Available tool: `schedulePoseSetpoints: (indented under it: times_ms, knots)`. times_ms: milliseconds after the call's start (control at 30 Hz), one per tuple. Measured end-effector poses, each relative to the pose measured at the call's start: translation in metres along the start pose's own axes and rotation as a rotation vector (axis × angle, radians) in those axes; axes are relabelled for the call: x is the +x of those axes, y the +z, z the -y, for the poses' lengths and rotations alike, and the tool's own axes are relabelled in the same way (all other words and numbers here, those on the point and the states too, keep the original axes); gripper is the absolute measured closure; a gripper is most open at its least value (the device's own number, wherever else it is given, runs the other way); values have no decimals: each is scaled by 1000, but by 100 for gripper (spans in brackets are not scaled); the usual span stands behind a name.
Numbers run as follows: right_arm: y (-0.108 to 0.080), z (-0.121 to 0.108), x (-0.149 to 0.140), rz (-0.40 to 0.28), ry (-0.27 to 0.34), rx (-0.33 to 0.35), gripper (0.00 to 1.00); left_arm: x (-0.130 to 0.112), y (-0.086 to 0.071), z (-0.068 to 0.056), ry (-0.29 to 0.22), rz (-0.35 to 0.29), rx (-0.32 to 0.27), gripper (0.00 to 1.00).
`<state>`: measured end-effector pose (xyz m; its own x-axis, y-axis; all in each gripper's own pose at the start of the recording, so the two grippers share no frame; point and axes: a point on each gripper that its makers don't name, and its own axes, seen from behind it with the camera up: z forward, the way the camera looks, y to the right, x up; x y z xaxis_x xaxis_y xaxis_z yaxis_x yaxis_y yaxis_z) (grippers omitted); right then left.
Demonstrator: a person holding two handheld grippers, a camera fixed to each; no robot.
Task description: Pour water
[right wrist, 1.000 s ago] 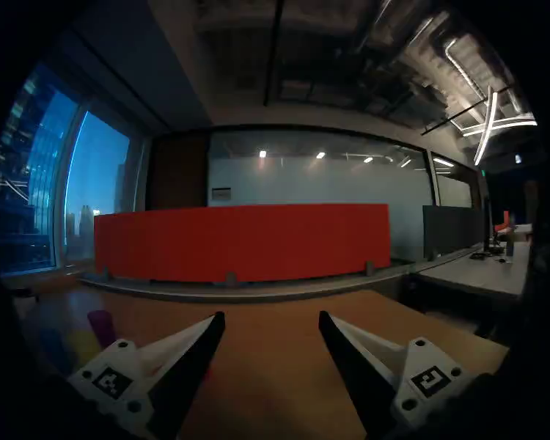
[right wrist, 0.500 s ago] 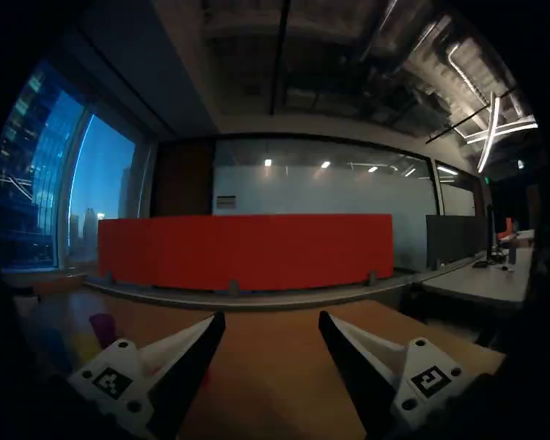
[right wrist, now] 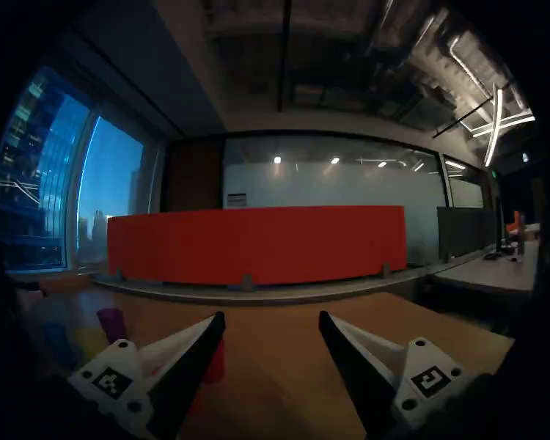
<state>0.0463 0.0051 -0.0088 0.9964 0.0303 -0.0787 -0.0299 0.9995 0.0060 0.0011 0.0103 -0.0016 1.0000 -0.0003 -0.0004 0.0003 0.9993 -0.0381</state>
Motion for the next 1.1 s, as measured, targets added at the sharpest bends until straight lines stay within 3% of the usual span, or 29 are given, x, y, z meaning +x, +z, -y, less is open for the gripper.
schedulePoseSetpoints:
  times_ms: [567, 1100]
  knots:
    - [6, -6, -33, 31, -13, -10, 1, 0, 0, -1, 0, 0, 0, 6]
    - [6, -6, -44, 76, -33, -30, 1, 0, 0, -1, 0, 0, 0, 6]
